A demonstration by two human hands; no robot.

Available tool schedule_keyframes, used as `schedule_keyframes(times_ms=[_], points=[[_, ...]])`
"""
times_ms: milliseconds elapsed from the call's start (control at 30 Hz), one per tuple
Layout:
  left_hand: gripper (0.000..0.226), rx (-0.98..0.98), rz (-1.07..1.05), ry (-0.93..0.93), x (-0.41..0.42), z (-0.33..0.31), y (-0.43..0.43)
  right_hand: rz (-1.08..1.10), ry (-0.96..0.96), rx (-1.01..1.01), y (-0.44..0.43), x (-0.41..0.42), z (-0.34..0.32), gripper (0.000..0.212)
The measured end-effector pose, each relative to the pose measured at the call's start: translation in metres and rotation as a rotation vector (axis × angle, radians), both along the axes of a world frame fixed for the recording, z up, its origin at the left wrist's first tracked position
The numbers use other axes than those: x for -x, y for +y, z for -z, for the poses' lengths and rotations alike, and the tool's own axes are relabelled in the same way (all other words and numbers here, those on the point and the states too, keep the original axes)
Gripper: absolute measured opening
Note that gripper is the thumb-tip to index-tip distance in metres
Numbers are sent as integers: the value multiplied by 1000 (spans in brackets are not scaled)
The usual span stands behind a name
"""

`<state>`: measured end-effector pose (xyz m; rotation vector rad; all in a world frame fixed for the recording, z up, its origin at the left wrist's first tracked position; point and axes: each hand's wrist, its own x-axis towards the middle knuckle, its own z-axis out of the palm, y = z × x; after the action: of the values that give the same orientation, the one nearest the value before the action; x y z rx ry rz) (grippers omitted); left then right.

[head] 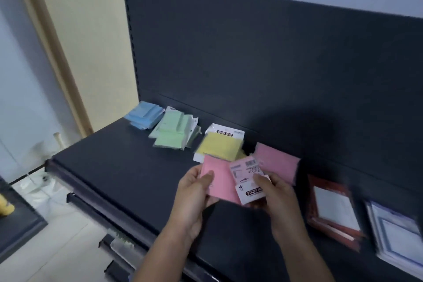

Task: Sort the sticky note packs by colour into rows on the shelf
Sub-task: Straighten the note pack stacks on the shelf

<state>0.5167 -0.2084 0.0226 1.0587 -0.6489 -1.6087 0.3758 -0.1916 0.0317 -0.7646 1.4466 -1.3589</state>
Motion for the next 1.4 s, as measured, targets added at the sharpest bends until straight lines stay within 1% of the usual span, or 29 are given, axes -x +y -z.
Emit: schedule_keyframes(times_ms=[167, 300, 333, 367, 467, 567, 633, 700, 767, 833, 900, 1033, 1100, 1167, 1300, 1367, 1400], points=[[21, -9, 132, 31, 42, -9, -35, 97, 150, 24, -16, 45, -3, 14], [29, -8, 209, 53, 68, -14, -70, 157, 199, 77, -37, 63, -8, 28], [34, 13, 225, 7, 73, -13, -78, 180, 246, 88, -42, 66, -7, 31], [40, 52, 245, -83, 78, -10, -85, 209, 311, 91, -48, 68, -3, 34], [61, 252, 294, -411, 88, 6, -99, 274, 512, 51, -58, 70, 12, 38], [67, 441, 338, -666, 93, 21, -105, 301, 726, -49, -60, 66, 27, 41], [69, 512, 379, -813, 98, 28, -106, 326, 870, -52, -61, 62, 35, 44], [72, 518, 468, -921, 105, 31, -104, 299, 991, -55, -63, 60, 39, 44], [75, 493, 551, -974, 111, 32, -103, 210, 1073, -94, -66, 59, 41, 43], [76, 495, 543, -1027, 113, 30, -106, 159, 1127, -141, -68, 60, 43, 43], [74, 545, 489, -1086, 110, 30, -109, 159, 1156, -157, -66, 62, 42, 43], [64, 666, 416, -1071, 103, 27, -102, 261, 1080, -86, -48, 64, 35, 41], [60, 761, 367, -1084, 103, 23, -90, 299, 1044, -63, -35, 69, 35, 38], [56, 844, 331, -1036, 109, 18, -71, 326, 1041, -45, -18, 77, 35, 35], [50, 1021, 346, -914, 147, 15, -16, 356, 1010, -18, 40, 102, 25, 30], [48, 1065, 389, -863, 177, 11, 22, 359, 1005, -22, 82, 121, 20, 28], [47, 1082, 434, -825, 194, 9, 44, 367, 1036, -37, 106, 135, 19, 28]])
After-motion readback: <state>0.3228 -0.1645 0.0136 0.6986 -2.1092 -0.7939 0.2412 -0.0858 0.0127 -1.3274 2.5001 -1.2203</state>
